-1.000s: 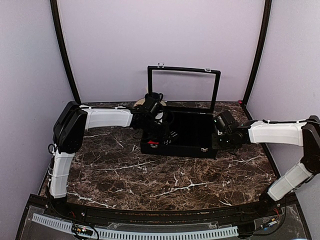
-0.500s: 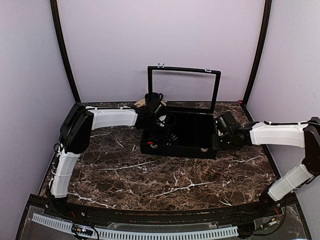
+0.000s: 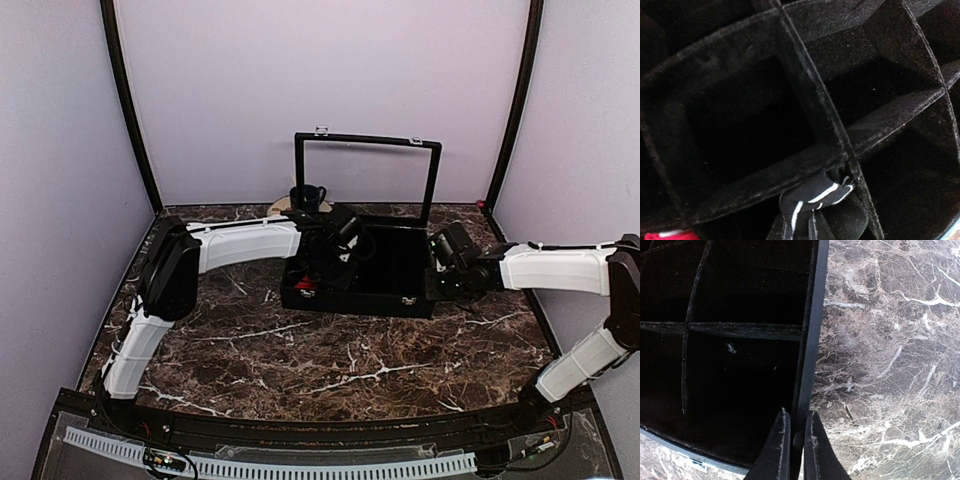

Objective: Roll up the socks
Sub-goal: Place the sock in the storage box.

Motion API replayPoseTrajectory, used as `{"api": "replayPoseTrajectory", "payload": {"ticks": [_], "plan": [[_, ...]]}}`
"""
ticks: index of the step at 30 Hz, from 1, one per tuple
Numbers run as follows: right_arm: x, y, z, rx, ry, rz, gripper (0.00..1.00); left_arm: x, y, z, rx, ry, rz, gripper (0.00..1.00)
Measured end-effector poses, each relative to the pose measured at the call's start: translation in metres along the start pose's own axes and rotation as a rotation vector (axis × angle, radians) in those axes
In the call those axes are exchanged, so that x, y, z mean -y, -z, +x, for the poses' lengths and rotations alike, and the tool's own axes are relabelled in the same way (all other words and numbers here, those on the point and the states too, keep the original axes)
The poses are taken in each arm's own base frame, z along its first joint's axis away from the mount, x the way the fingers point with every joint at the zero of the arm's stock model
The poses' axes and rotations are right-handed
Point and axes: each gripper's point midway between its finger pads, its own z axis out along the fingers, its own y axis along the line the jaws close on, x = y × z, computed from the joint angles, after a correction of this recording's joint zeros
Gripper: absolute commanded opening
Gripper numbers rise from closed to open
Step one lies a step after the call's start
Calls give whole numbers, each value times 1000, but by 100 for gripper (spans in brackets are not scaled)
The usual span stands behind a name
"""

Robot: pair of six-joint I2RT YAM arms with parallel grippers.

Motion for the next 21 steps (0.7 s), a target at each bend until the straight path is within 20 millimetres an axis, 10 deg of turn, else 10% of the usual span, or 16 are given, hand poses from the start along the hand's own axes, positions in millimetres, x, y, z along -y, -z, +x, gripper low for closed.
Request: {"api": "replayPoseTrajectory", "payload": {"ticks": [21], "plan": [[0, 0, 0, -45, 43, 25, 0, -2, 7, -6, 57, -223, -221, 0]]}}
